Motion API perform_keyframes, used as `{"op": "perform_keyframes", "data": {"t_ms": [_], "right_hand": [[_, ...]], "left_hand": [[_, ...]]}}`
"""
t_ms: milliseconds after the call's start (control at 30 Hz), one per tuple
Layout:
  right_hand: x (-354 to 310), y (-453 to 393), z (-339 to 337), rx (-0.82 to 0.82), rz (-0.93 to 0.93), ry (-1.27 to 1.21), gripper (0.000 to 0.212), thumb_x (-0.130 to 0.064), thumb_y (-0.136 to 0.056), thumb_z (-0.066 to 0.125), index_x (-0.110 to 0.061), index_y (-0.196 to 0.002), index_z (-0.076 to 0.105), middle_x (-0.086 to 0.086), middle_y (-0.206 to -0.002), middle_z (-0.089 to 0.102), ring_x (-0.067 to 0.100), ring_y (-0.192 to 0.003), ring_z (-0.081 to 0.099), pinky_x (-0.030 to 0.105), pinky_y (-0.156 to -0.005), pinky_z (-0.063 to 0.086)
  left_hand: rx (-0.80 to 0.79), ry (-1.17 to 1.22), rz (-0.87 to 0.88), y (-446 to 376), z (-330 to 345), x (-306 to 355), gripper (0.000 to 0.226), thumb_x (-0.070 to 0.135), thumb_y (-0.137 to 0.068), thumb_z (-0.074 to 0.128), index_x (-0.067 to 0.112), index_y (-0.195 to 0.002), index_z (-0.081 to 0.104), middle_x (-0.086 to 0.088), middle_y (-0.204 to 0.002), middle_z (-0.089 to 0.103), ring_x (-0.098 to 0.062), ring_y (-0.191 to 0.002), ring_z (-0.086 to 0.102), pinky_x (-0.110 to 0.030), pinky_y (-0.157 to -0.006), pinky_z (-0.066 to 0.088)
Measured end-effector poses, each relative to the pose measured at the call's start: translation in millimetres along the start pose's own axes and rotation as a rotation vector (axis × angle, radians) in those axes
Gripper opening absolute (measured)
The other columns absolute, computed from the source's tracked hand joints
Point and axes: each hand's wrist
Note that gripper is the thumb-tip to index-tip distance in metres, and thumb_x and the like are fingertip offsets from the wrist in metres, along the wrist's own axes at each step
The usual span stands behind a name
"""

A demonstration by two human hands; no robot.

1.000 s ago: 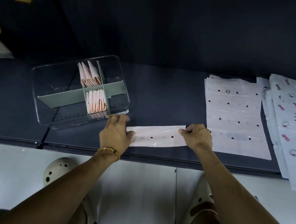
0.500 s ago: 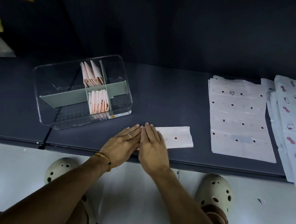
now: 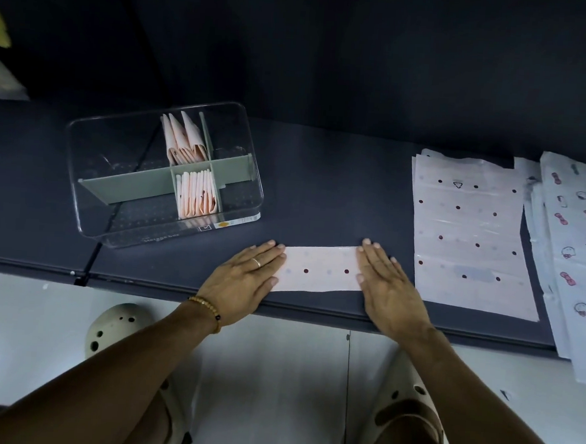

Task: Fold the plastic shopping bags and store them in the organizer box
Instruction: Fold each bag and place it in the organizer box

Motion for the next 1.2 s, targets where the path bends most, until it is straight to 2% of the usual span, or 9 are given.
{"op": "perform_keyframes", "data": {"t_ms": [100, 167, 233, 433, 567, 800, 933, 1067, 1200], "right_hand": [[-16, 1, -7, 0.079, 0.079, 0.031, 0.057, -0.016, -0.095, 0.054, -0.006, -0.147, 0.034, 0.016, -0.155, 0.028, 0.034, -0.142, 0.028, 0.04, -0.115, 0.027], [-38, 4, -10, 0.214, 0.024, 0.023, 0.045, -0.007, -0.08, 0.069, -0.006, -0.124, 0.061, 0.018, -0.121, 0.058, 0.037, -0.105, 0.057, 0.044, -0.082, 0.05], [-59, 9, -7, 0.24, -0.095, 0.032, 0.036, -0.005, -0.074, 0.067, -0.008, -0.11, 0.067, 0.011, -0.101, 0.061, 0.031, -0.085, 0.058, 0.039, -0.065, 0.048], [-67, 17, -8, 0.201, -0.118, 0.04, 0.042, -0.005, -0.071, 0.071, -0.008, -0.113, 0.068, 0.008, -0.11, 0.063, 0.028, -0.09, 0.061, 0.039, -0.067, 0.053], [-76, 15, -12, 0.23, -0.131, -0.016, 0.033, -0.015, -0.074, 0.071, -0.011, -0.106, 0.07, 0.004, -0.104, 0.064, 0.028, -0.093, 0.06, 0.038, -0.071, 0.05], [-89, 4, -14, 0.198, 0.124, -0.495, 0.017, -0.018, -0.095, 0.058, -0.007, -0.093, 0.071, 0.002, -0.085, 0.07, 0.02, -0.075, 0.061, 0.036, -0.069, 0.051], [-81, -6, -22, 0.13, 0.263, -0.73, 0.018, -0.018, -0.095, 0.06, -0.007, -0.082, 0.067, -0.003, -0.064, 0.06, 0.015, -0.056, 0.055, 0.03, -0.058, 0.048], [-80, -17, -22, 0.045, 0.412, -0.799, 0.017, -0.023, -0.093, 0.063, -0.01, -0.083, 0.068, 0.002, -0.073, 0.069, 0.024, -0.066, 0.067, 0.035, -0.069, 0.058], [-84, -33, -19, 0.007, 0.514, -0.729, 0.018, -0.028, -0.093, 0.061, -0.015, -0.081, 0.067, 0.004, -0.075, 0.07, 0.024, -0.07, 0.069, 0.038, -0.074, 0.058]], "left_hand": [[0.03, -0.069, -0.06, 5, -1, 7, 0.048, 0.035, -0.098, 0.042, 0.016, -0.141, 0.044, 0.001, -0.15, 0.038, -0.017, -0.14, 0.032, -0.036, -0.117, 0.017], [0.087, -0.131, -0.111, 12, -5, 15, 0.048, 0.044, -0.089, 0.05, 0.015, -0.124, 0.062, -0.002, -0.132, 0.058, -0.022, -0.124, 0.052, -0.044, -0.108, 0.031], [0.137, -0.151, -0.116, 20, -8, 20, 0.051, 0.054, -0.079, 0.053, 0.015, -0.107, 0.071, 0.0, -0.112, 0.067, -0.023, -0.105, 0.06, -0.045, -0.099, 0.041], [-0.144, -0.104, 0.025, 39, -7, 16, 0.072, 0.061, -0.083, 0.052, 0.028, -0.145, 0.035, 0.005, -0.153, 0.03, -0.019, -0.137, 0.029, -0.038, -0.113, 0.022], [0.052, 0.004, 0.064, 29, -19, 24, 0.033, 0.034, -0.095, 0.05, 0.023, -0.123, 0.063, 0.002, -0.127, 0.061, -0.023, -0.116, 0.051, -0.037, -0.093, 0.043], [0.105, 0.409, -0.313, 8, -29, 41, 0.027, 0.046, -0.086, 0.061, 0.021, -0.076, 0.064, 0.006, -0.071, 0.067, -0.012, -0.063, 0.057, -0.024, -0.056, 0.04], [0.107, 0.692, -0.459, 2, -29, 39, 0.009, 0.025, -0.086, 0.068, 0.017, -0.082, 0.069, 0.004, -0.08, 0.07, -0.013, -0.076, 0.064, -0.024, -0.065, 0.051], [0.14, 0.576, -0.576, -8, -23, 41, 0.025, 0.026, -0.093, 0.058, 0.021, -0.07, 0.048, 0.006, -0.067, 0.055, -0.01, -0.064, 0.052, -0.021, -0.062, 0.04], [0.095, 0.465, -0.683, -22, -22, 42, 0.02, 0.031, -0.095, 0.054, 0.013, -0.088, 0.06, -0.006, -0.086, 0.066, -0.024, -0.08, 0.061, -0.037, -0.076, 0.053]]}}
Point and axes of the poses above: each hand's wrist, its own y-axis away from the middle knuckle, its own z-axis out of the palm, x = y × z
